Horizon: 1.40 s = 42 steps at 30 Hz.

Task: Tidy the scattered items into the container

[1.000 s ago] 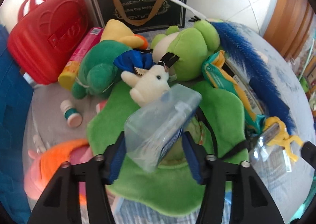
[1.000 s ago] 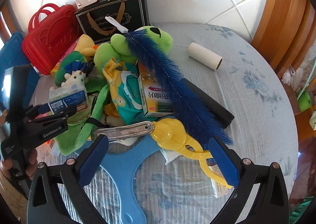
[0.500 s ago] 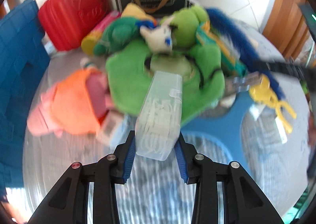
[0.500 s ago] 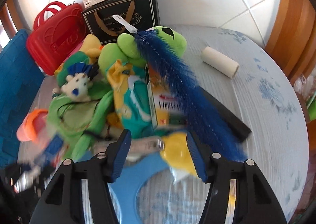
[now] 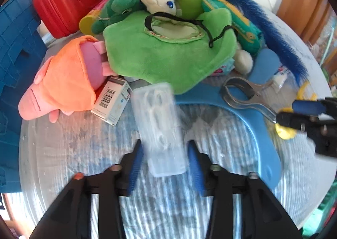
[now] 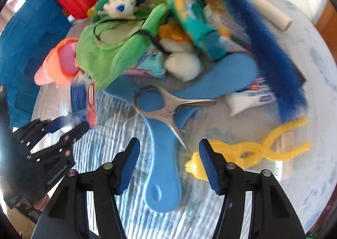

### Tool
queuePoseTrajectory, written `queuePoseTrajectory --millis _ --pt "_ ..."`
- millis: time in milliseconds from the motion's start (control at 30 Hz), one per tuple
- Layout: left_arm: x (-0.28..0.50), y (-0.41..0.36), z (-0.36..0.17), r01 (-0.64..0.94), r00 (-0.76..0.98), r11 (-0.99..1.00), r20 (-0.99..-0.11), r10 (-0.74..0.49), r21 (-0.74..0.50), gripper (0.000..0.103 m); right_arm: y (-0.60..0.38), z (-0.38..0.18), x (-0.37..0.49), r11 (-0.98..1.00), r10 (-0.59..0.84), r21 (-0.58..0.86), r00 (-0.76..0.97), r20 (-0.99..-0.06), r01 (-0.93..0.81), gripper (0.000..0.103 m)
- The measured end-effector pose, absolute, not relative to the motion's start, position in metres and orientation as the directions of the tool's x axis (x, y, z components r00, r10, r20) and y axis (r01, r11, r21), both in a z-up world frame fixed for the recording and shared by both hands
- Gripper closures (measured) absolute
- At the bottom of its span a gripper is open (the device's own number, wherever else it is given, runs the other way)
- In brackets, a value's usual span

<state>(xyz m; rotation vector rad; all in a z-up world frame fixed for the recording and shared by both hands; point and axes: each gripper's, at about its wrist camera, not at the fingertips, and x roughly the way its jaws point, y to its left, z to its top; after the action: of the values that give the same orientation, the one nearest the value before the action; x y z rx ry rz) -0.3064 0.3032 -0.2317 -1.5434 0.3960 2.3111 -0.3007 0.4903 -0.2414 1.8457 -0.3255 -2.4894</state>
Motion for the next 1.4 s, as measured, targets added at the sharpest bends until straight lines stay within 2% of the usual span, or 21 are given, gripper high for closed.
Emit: queuePoseTrajectory --millis 200,400,433,467,500,533,867,967,1033,1067,1167,1233,1267,1300,1400 --pt "-0.301 0.295 -0.219 -0.415 -0.394 -0.908 -0.911 0.121 0.059 0.037 0.498 -0.231 -0.288 -0.974 -0.107 0.172 -0.37 -0.923 -0.148 0.045" --pt "-0.315 0.297 -0.24 -0.378 -0.372 -0.924 -0.924 0.092 0.06 0.037 0.492 -0.241 -0.293 -0.982 -0.103 0.153 -0.364 -0.926 -0.112 0.045" --pt "-0.316 0.298 -0.244 -0.376 -0.364 -0.925 -0.927 0.091 0.057 0.04 0.491 -0.243 -0.295 -0.983 -0.103 0.151 -0.37 -0.923 -0.103 0.045" --pt "-0.318 0.298 -0.247 -0.375 -0.354 -0.926 -0.931 0.094 0.049 0.057 0.49 -0.246 -0.298 -0.984 -0.099 0.146 -0.373 -0.923 -0.1 0.044" --pt "-0.319 0.297 -0.249 -0.372 -0.344 -0.927 -0.934 0.096 0.042 0.067 0.489 -0.25 -0.301 -0.985 -0.094 0.141 -0.367 -0.925 -0.101 0.042" --pt "-0.32 0.296 -0.25 -0.368 -0.34 -0.929 -0.936 0.095 0.04 0.069 0.488 -0.254 -0.303 -0.985 -0.096 0.14 -0.353 -0.931 -0.1 0.042" --pt "-0.313 0.263 -0.246 -0.375 -0.351 -0.924 -0.934 0.065 0.076 0.07 0.422 -0.267 -0.301 -0.929 -0.365 0.368 -0.248 -0.897 0.035 0.044" --pt "-0.313 0.261 -0.246 -0.373 -0.349 -0.925 -0.934 0.072 0.068 0.069 0.422 -0.26 -0.303 -0.937 -0.341 0.347 -0.268 -0.901 0.028 0.044" --pt "-0.314 0.264 -0.246 -0.382 -0.349 -0.923 -0.933 0.086 0.057 0.06 0.429 -0.251 -0.302 -0.953 -0.291 0.302 -0.287 -0.913 0.007 0.044" --pt "-0.315 0.265 -0.246 -0.386 -0.35 -0.921 -0.932 0.093 0.053 0.051 0.433 -0.247 -0.298 -0.958 -0.273 0.287 -0.295 -0.916 -0.003 0.044" --pt "-0.32 0.266 -0.25 -0.379 -0.349 -0.924 -0.932 0.096 0.047 0.048 0.452 -0.236 -0.288 -0.966 -0.223 0.253 -0.318 -0.921 -0.054 0.044" --pt "-0.324 0.267 -0.255 -0.369 -0.342 -0.928 -0.935 0.091 0.045 0.054 0.468 -0.233 -0.285 -0.965 -0.195 0.241 -0.337 -0.921 -0.101 0.044" --pt "-0.327 0.268 -0.256 -0.362 -0.344 -0.93 -0.935 0.08 0.053 0.065 0.475 -0.232 -0.286 -0.964 -0.176 0.233 -0.347 -0.921 -0.13 0.044" --pt "-0.329 0.27 -0.257 -0.359 -0.347 -0.931 -0.935 0.072 0.062 0.07 0.481 -0.233 -0.289 -0.964 -0.156 0.221 -0.352 -0.923 -0.15 0.045" --pt "-0.336 0.273 -0.257 -0.355 -0.347 -0.933 -0.935 0.078 0.054 0.07 0.481 -0.24 -0.304 -0.963 -0.133 0.207 -0.365 -0.922 -0.173 0.045"
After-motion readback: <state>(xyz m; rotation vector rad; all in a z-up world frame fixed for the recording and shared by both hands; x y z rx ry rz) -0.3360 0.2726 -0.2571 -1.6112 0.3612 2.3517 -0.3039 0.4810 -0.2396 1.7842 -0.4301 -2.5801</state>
